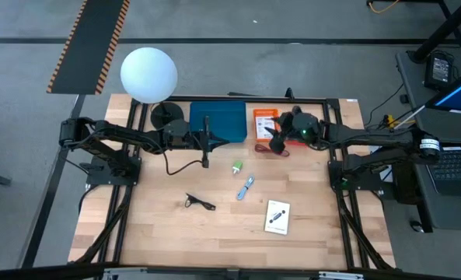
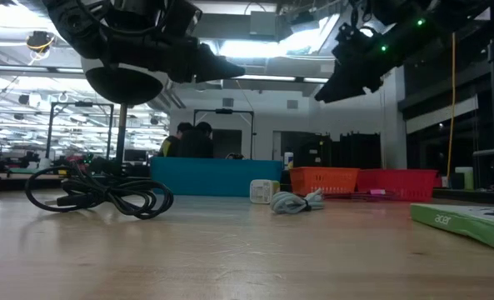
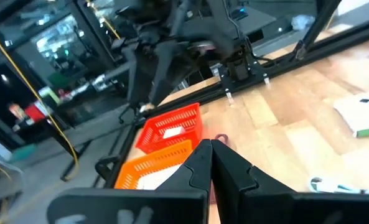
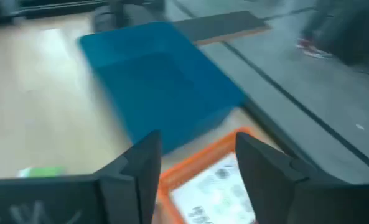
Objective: Pick and place items into bin
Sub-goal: Put the light blue charger cable into the blue bin
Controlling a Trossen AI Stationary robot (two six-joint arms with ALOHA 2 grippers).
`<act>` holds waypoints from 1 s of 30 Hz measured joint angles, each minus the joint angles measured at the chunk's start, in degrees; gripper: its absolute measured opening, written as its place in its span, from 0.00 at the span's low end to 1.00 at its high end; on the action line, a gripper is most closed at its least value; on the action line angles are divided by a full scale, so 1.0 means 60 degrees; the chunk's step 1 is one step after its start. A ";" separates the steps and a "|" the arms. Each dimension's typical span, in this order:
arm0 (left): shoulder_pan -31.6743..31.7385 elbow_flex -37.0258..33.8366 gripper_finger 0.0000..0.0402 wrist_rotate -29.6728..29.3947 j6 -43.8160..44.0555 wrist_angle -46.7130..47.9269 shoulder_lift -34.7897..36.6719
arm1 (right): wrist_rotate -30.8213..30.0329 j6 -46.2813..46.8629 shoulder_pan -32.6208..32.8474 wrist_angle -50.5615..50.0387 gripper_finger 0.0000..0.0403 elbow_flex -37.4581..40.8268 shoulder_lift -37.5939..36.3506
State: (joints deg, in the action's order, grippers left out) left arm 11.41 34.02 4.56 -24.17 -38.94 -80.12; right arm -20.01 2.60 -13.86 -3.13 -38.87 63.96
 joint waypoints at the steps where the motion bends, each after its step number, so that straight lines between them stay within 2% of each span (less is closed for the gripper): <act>1: -0.0009 0.0000 0.01 0.0000 0.0174 0.0038 0.0000 | 0.0117 -0.0090 0.0144 -0.0004 0.44 0.0000 0.0000; 9: -0.0009 0.0000 0.00 -0.0003 0.1415 0.0094 0.0000 | 0.0211 0.0269 0.1516 -0.0103 0.22 0.0002 0.0004; 14: -0.0009 0.0000 0.01 -0.0009 0.1145 0.0098 0.0000 | 0.0225 -0.0173 0.2271 0.0036 0.09 0.0010 0.0004; 17: -0.0009 0.0000 0.01 -0.0136 0.1087 0.0099 0.0000 | 0.0216 -0.0569 0.2421 0.1348 0.02 0.0492 0.0004; 22: -0.0009 0.0000 0.01 -0.0381 0.1254 0.0382 0.0071 | 0.0567 -0.0770 0.2310 0.4027 0.02 0.2087 0.0007; 25: -0.0009 0.0011 0.01 -0.0246 0.1259 0.0921 0.0280 | 0.0816 -0.0768 0.2180 0.4937 0.03 0.2836 0.0011; 30: -0.0009 0.0011 0.00 0.0950 0.1257 0.1775 0.0621 | 0.1885 -0.0770 0.2148 0.5579 0.03 0.3327 0.0011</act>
State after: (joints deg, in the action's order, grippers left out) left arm 11.35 34.09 10.26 -16.63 -28.29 -76.39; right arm -8.70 -2.02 -0.97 30.34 -18.91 64.03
